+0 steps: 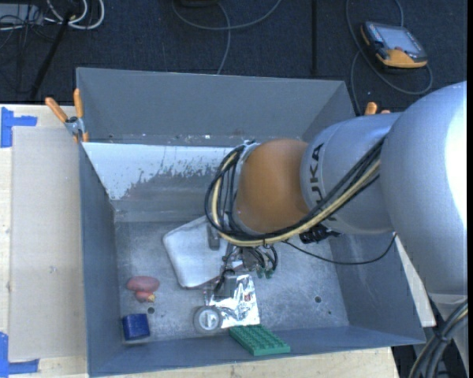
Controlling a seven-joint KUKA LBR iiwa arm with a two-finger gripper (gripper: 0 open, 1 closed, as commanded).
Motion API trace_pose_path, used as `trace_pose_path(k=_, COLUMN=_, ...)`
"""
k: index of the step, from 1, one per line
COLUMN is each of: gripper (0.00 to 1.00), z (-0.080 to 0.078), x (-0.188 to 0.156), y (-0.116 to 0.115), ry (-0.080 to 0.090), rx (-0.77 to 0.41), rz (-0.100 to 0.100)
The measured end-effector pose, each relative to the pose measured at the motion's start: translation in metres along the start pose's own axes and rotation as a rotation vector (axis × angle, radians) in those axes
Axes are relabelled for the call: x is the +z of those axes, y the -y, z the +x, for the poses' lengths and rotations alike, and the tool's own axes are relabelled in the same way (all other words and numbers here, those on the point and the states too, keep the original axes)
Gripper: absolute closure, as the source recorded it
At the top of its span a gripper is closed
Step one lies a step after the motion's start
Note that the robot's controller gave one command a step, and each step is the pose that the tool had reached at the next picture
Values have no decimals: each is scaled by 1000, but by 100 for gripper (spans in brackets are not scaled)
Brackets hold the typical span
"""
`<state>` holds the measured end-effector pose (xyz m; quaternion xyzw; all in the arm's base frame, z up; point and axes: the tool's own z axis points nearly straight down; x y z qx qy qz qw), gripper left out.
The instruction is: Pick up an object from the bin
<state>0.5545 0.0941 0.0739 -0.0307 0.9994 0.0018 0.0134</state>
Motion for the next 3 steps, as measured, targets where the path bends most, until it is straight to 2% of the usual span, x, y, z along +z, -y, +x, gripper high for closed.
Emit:
trace_pose_path(k=1, gripper=100, z=5, x=-3, y=-2, ry=-28, rx=-3, rz=-1)
trace_pose_path(k=2, gripper=100, z=2, x=-108, y=-3, ry=-20, rx=-19, rz=2)
trace_pose_path(k=3, gripper=100, z=-11, x=-175, y=0, ry=-20, rx=20, rz=2)
